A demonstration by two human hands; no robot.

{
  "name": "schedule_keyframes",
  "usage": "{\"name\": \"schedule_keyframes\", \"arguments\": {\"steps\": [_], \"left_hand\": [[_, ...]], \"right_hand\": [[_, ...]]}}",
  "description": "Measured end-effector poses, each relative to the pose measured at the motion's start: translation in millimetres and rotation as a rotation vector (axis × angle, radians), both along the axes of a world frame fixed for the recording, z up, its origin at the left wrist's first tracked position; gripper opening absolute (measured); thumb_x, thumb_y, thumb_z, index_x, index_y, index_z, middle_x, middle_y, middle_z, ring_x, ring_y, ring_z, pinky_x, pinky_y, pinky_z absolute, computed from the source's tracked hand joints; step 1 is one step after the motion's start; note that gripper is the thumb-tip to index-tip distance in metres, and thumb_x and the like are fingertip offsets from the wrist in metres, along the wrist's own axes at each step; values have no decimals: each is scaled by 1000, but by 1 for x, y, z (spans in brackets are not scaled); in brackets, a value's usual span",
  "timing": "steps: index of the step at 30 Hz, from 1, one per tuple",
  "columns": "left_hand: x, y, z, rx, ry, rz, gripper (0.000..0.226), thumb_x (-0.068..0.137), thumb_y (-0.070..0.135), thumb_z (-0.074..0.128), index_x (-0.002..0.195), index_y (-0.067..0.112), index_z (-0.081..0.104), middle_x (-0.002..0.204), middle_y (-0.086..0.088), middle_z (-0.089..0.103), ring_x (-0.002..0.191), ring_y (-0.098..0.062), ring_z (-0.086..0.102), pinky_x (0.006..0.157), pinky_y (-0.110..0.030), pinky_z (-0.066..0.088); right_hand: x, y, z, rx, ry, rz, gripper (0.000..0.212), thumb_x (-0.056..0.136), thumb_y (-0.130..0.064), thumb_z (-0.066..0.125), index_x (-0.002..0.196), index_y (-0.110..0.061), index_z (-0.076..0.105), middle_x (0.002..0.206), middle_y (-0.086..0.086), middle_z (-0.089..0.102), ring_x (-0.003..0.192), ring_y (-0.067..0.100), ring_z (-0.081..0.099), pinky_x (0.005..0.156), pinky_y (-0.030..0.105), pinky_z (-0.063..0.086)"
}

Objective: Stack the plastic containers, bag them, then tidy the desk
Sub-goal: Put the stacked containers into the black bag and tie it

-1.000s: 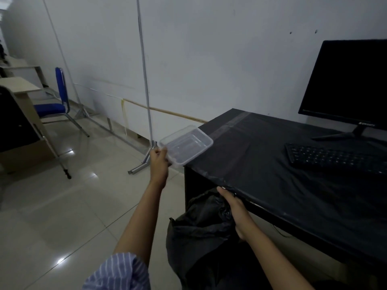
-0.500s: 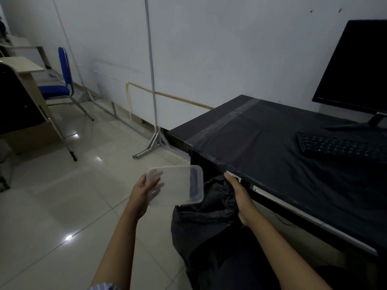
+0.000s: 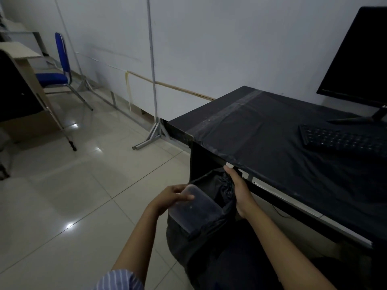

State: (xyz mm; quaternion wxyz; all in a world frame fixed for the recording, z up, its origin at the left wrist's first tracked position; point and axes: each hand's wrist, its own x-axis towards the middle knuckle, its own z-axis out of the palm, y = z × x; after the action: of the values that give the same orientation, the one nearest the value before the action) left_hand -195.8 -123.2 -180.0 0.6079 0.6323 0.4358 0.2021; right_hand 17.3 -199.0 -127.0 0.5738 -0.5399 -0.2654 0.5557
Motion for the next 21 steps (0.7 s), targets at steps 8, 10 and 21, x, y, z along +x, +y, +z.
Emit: {"name": "schedule_keyframes", "arguments": {"steps": [8, 10, 21], "left_hand": [[43, -21, -36, 253, 297, 405, 37, 78, 47, 73, 95, 14, 75, 88, -3, 72, 92, -19, 67, 67, -18, 43], [43, -24, -48, 188, 488, 373, 49, 88, 61, 51, 114, 24, 70, 126, -12, 62, 123, -29, 53, 96, -32, 43], [45, -35, -84, -93, 416, 368, 54, 105, 36, 16, 152, 8, 20, 144, -25, 43, 130, -37, 45, 105, -39, 38]], "right_hand": [[1, -1, 2, -18, -37, 11, 83, 69, -62, 70, 139, -21, 51, 138, 5, 56, 127, 27, 52, 112, 45, 38], [2, -1, 1, -30, -36, 15, 90, 64, -65, 72, 139, -19, 51, 136, 6, 57, 125, 27, 54, 111, 45, 39], [7, -6, 2, -24, -25, 50, 76, 74, -55, 72, 136, -17, 54, 133, 6, 61, 122, 26, 57, 110, 45, 41]]}}
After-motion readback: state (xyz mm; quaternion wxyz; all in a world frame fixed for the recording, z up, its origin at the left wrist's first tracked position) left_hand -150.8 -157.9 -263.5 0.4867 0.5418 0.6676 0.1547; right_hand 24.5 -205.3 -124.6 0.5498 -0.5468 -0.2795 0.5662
